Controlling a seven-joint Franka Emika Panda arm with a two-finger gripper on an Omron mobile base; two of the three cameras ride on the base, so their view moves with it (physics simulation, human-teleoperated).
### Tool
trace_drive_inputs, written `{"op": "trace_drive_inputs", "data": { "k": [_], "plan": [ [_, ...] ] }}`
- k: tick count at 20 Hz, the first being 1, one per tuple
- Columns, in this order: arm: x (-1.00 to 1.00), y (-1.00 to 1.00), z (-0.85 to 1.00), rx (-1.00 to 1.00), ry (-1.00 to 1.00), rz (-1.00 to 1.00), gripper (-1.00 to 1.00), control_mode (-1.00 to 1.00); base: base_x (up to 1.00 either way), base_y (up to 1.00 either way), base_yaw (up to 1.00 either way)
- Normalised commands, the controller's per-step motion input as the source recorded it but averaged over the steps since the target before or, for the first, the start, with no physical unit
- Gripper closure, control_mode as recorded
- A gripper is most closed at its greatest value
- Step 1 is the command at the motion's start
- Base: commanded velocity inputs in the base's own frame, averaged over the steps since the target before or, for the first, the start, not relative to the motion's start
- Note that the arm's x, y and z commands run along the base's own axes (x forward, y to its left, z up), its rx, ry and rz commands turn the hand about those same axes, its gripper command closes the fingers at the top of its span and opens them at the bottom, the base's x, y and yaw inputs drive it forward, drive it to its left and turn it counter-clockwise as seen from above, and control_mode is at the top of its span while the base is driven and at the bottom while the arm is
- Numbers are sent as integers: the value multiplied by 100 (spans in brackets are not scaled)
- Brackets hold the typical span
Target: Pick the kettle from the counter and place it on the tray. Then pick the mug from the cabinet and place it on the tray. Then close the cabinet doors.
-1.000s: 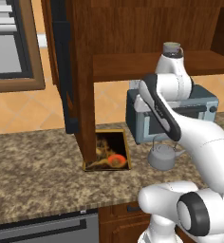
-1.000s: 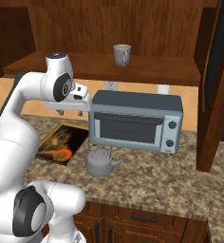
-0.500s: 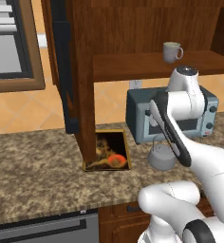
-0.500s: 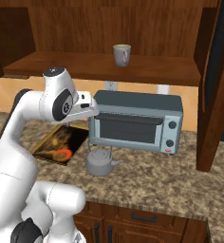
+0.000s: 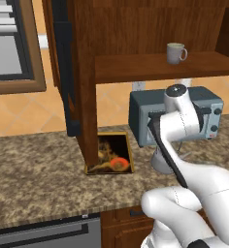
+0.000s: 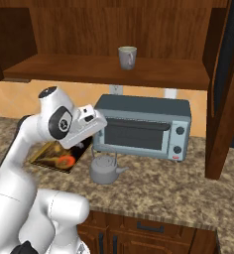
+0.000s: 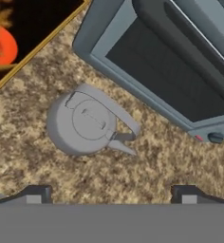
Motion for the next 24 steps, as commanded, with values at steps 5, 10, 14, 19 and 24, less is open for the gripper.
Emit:
{"op": "trace_drive_inputs", "data": {
  "k": [5,10,14,19,24],
  "plan": [
    [12,-13,-20,-7,10,8,-100,-100,0,0,0],
    [11,-1,-28,-1,14,1,-100,-100,0,0,0],
    [11,0,-35,-10,1,0,-100,-100,0,0,0],
    [29,-3,-24,-11,3,0,-100,-100,0,0,0],
    [32,-10,-14,-1,5,0,-100,-100,0,0,0]
  ]
}}
